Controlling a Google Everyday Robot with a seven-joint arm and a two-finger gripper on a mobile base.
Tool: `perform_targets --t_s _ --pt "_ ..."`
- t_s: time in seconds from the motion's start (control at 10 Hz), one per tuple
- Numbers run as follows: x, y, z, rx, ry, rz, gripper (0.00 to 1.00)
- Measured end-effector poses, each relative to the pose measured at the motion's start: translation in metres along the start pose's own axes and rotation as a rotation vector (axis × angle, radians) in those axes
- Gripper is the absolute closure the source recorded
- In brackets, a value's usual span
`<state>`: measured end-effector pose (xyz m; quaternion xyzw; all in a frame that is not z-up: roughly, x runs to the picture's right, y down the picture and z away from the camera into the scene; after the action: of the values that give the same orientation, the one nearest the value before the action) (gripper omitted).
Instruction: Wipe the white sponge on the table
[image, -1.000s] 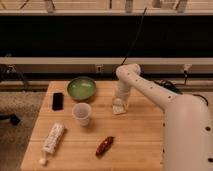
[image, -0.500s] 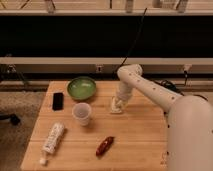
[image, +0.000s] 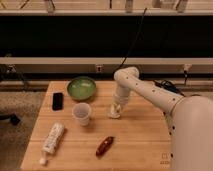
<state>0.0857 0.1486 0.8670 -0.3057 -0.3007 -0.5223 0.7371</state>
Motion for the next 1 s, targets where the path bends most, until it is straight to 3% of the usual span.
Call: perform_targets --t_s 0.2,0.6,1.0 --pt "-0.021 0.003 0.004 -0.008 -0.007 -0.020 1.00" --pt "-0.040 0.003 0.007 -0.007 -0.014 -0.011 1.00" --pt "-0.036 0.047 0.000 0.011 -0.013 0.027 1.00"
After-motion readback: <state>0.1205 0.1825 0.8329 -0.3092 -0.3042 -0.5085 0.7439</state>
